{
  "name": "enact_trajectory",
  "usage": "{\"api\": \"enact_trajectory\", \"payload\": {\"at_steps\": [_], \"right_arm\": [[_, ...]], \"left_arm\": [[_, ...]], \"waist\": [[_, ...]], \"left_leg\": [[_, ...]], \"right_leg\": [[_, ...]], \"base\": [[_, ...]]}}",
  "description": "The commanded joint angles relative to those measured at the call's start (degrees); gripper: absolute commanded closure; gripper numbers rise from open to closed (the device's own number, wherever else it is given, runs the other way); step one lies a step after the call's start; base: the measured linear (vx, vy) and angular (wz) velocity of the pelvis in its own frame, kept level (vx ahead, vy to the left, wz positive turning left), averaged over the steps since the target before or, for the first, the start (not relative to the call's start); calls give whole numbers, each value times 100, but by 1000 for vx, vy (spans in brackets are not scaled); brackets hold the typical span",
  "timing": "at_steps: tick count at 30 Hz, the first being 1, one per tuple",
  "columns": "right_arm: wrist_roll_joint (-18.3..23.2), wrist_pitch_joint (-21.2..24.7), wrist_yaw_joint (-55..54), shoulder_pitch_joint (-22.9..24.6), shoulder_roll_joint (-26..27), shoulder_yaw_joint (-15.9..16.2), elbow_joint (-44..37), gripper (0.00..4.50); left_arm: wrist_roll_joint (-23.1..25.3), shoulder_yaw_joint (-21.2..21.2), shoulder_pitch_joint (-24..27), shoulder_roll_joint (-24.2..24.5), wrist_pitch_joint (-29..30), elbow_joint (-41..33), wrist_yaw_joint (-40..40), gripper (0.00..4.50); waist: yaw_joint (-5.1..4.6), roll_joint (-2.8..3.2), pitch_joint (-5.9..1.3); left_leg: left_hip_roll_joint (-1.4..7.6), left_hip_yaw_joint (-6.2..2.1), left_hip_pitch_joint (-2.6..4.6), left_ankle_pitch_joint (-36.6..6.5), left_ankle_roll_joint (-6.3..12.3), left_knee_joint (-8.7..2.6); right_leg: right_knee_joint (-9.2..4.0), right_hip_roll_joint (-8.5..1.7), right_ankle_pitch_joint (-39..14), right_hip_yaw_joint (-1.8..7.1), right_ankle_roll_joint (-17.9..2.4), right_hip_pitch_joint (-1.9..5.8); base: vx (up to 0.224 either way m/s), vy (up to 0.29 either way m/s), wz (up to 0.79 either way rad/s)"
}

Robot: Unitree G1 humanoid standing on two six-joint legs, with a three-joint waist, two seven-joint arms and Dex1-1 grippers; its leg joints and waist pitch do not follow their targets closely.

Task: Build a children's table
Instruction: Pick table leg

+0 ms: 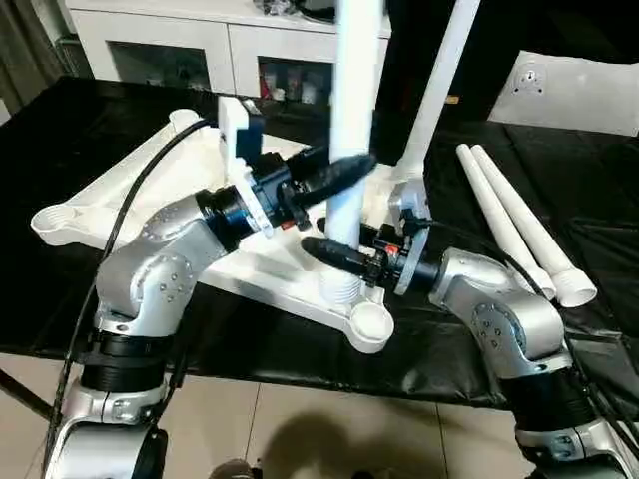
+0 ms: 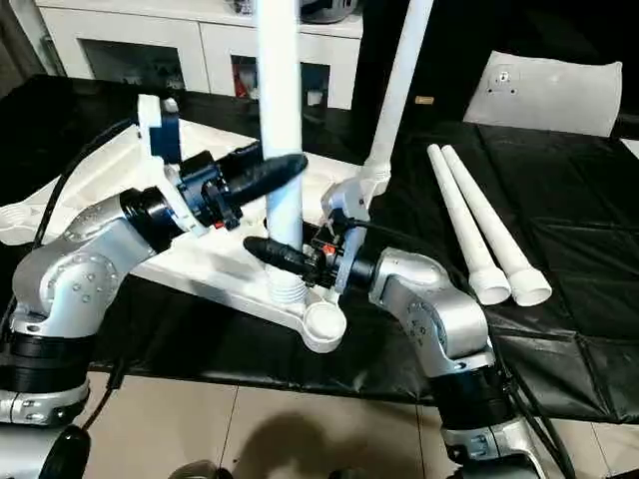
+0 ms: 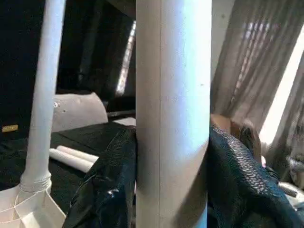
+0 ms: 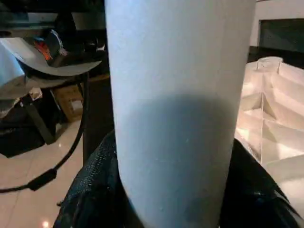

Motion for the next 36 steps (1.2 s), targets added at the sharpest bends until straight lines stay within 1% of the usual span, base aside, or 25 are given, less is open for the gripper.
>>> {"api": "enact_trajectory", "payload": {"at_steps": [1, 2, 4, 7, 9, 11, 12, 13, 14, 17, 18, 19, 20, 21, 22, 24, 25, 26, 27, 28, 32, 35, 36], "right_arm": [[83, -150, 11, -52, -51, -181, -70, 260], [74, -160, 13, -48, -55, -179, -70, 260], [65, -163, 15, -47, -56, -185, -73, 260], [31, -173, 7, -58, -50, -210, -84, 260], [-4, -188, -30, -72, -64, -206, -83, 260], [-8, -171, -53, -87, -75, -207, -86, 260], [-3, -152, -69, -95, -76, -212, -90, 260], [12, -98, -107, -117, -68, -228, -90, 260], [18, -81, -117, -126, -64, -234, -89, 260], [33, -34, -133, -141, -47, -260, -91, 260], [62, 44, -160, -150, -35, -284, -87, 260], [109, 147, -201, -160, -26, -310, -79, 205], [116, 159, -204, -161, -26, -314, -77, 191], [152, 213, -221, -169, -27, -332, -70, 191], [195, 282, -239, -181, -35, -351, -69, 184], [223, 329, -250, -191, -45, -365, -75, 156], [236, 361, -264, -204, -49, -380, -76, 148], [268, 443, -300, -235, -59, -418, -80, 143], [283, 527, -311, -286, -97, -454, -69, 142], [283, 527, -311, -286, -97, -454, -69, 142], [325, 785, -265, -442, -237, -513, -14, 142], [347, 890, -212, -506, -297, -512, 21, 142], [365, 962, -80, -568, -400, -451, 87, 142]], "left_arm": [[232, -119, 130, 94, 22, 42, -51, 270], [190, -73, 129, 65, 7, 95, 3, 270], [101, 28, 89, 1, 96, 151, 145, 270], [-169, 373, -74, -211, 414, 332, 665, 270], [-229, 538, -190, -308, 540, 481, 1002, 270], [-204, 593, -255, -342, 549, 559, 1149, 270], [-148, 575, -272, -334, 517, 578, 1171, 270], [-52, 541, -294, -322, 474, 609, 1223, 270], [-36, 533, -298, -320, 470, 614, 1238, 270], [-18, 545, -310, -334, 520, 596, 1284, 270], [-12, 538, -315, -333, 546, 580, 1321, 270], [-1, 525, -322, -328, 573, 559, 1380, 270], [3, 523, -323, -326, 573, 556, 1384, 270], [19, 511, -332, -316, 572, 548, 1398, 270], [43, 492, -348, -295, 564, 538, 1395, 270], [58, 467, -362, -267, 561, 525, 1387, 270], [61, 458, -368, -257, 565, 516, 1379, 270], [69, 436, -381, -233, 580, 490, 1359, 270], [66, 418, -399, -215, 607, 455, 1342, 270], [66, 418, -399, -215, 607, 455, 1342, 270], [41, 353, -428, -173, 660, 400, 1274, 270], [30, 331, -439, -169, 682, 389, 1218, 270], [-60, 298, -442, -154, 736, 351, 1055, 270]], "waist": [[20, 0, -434], [21, 8, -435], [18, 4, -437], [27, -1, -426], [33, -11, -422], [32, -15, -416], [28, -21, -409], [33, -28, -418], [28, -18, -421], [29, -18, -423], [26, -15, -427], [23, -21, -426], [21, -21, -428], [20, -27, -430], [24, -35, -429], [26, -32, -424], [26, -32, -424], [29, -25, -426], [24, -34, -426], [26, -31, -424], [34, -39, -423], [41, -47, -422], [42, -53, -427]], "left_leg": [[282, -82, 60, -1057, -70, -414], [281, -81, 60, -1072, -78, -412], [280, -79, 58, -1075, -82, -410], [274, -74, 61, -1162, -89, -401], [262, -74, 56, -1224, -99, -397], [267, -86, 63, -1310, -103, -399], [263, -87, 57, -1334, -98, -401], [258, -88, 53, -1304, -93, -397], [258, -94, 44, -1259, -96, -401], [265, -93, 57, -1249, -86, -398], [268, -94, 54, -1226, -81, -399], [271, -96, 55, -1213, -72, -402], [270, -96, 53, -1193, -68, -400], [271, -94, 47, -1181, -70, -398], [267, -90, 47, -1165, -67, -396], [262, -87, 54, -1180, -65, -394], [262, -87, 54, -1180, -65, -394], [268, -93, 62, -1186, -74, -399], [267, -91, 60, -1183, -68, -399], [268, -91, 60, -1179, -73, -399], [264, -88, 57, -1140, -76, -396], [261, -83, 53, -1141, -82, -392], [263, -83, 55, -1115, -79, -391]], "right_leg": [[-368, -346, -1461, 330, -903, 326], [-364, -342, -1437, 330, -923, 325], [-353, -339, -1406, 329, -947, 329], [-376, -340, -1558, 326, -954, 318], [-390, -338, -1715, 322, -904, 316], [-414, -343, -1904, 317, -829, 308], [-426, -341, -1972, 315, -799, 307], [-435, -346, -2024, 316, -743, 313], [-426, -339, -1991, 316, -716, 316], [-422, -339, -1959, 315, -720, 303], [-415, -336, -1886, 316, -745, 305], [-404, -333, -1823, 314, -777, 308], [-391, -330, -1762, 315, -804, 312], [-386, -327, -1730, 316, -807, 314], [-393, -336, -1741, 318, -798, 316], [-412, -337, -1862, 318, -729, 309], [-412, -337, -1862, 318, -729, 309], [-406, -335, -1878, 317, -714, 304], [-410, -334, -1868, 316, -714, 305], [-406, -333, -1862, 315, -726, 302], [-398, -337, -1846, 317, -749, 305], [-410, -344, -1910, 317, -723, 303], [-404, -341, -1879, 316, -723, 304]], "base": [[0, 0, 0], [0, 0, 0], [0, 0, 0], [0, 0, 0], [0, 0, 0], [0, 0, 0], [0, 0, 0], [0, 0, 0], [0, 0, 0], [0, 0, 0], [0, 0, 0], [0, 0, 0], [0, 0, 0], [0, 0, 0], [0, 0, 0], [0, 0, 0], [0, 0, 0], [0, 0, 0], [0, 0, 0], [0, 0, 0], [0, 0, 0], [0, 0, 0], [0, 0, 0]]}}
